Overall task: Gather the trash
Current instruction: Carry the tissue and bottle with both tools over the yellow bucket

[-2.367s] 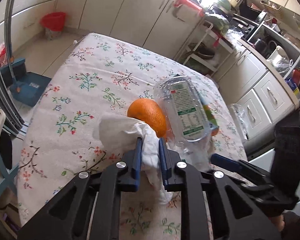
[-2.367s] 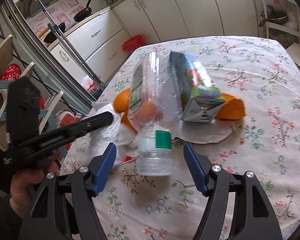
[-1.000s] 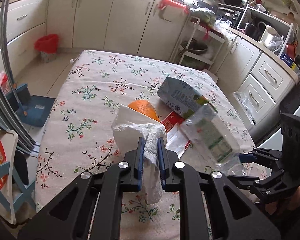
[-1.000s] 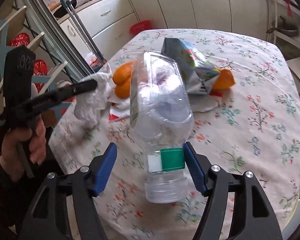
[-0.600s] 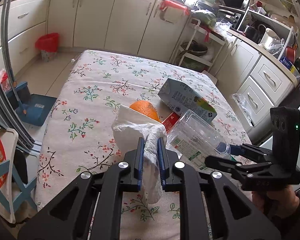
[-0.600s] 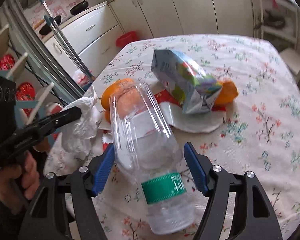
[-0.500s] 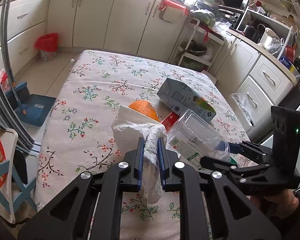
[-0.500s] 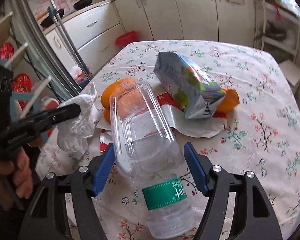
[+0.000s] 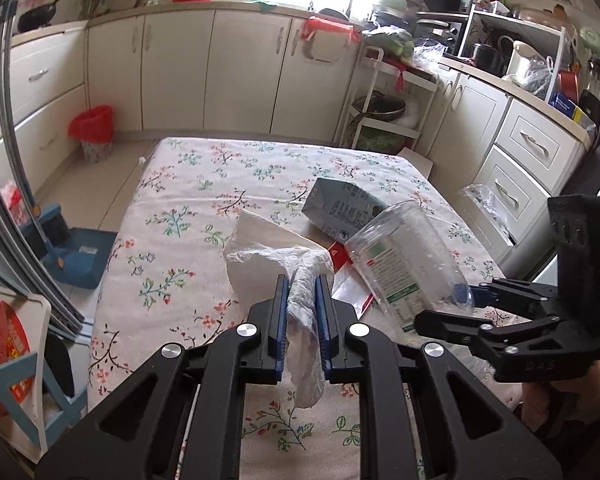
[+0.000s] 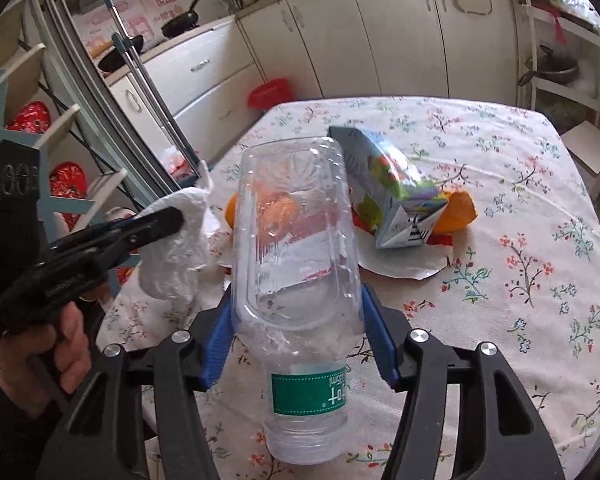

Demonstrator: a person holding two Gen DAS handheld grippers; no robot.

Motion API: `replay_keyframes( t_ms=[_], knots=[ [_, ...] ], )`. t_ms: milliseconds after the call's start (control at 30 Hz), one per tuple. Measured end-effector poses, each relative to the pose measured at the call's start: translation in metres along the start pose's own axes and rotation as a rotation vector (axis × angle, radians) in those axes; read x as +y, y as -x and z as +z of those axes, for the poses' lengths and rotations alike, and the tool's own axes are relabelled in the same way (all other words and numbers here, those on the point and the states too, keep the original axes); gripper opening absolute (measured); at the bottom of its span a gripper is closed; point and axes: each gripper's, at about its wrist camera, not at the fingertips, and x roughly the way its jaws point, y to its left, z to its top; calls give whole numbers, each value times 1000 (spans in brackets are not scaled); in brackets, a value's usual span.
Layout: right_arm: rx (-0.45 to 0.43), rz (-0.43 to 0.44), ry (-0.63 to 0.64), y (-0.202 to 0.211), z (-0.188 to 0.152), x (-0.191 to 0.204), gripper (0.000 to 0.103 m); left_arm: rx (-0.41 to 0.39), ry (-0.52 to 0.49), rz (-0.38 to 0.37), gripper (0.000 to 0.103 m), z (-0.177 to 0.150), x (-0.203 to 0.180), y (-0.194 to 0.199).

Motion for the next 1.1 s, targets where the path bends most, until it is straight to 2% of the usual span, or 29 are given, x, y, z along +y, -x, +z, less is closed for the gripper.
replay_keyframes(
  t_ms=[467,700,1100],
  knots=[
    [-63,8,-28,31,0,-19,57,-46,-44,-18,12,5,-20,1],
    [-89,-17,-50,49,-4,-34,57,-96,5,-132,12,10,-22,8],
    [-129,-91,-70,88,-18,-64,57,-174,10,-201,12,11,-20,27]
  ],
)
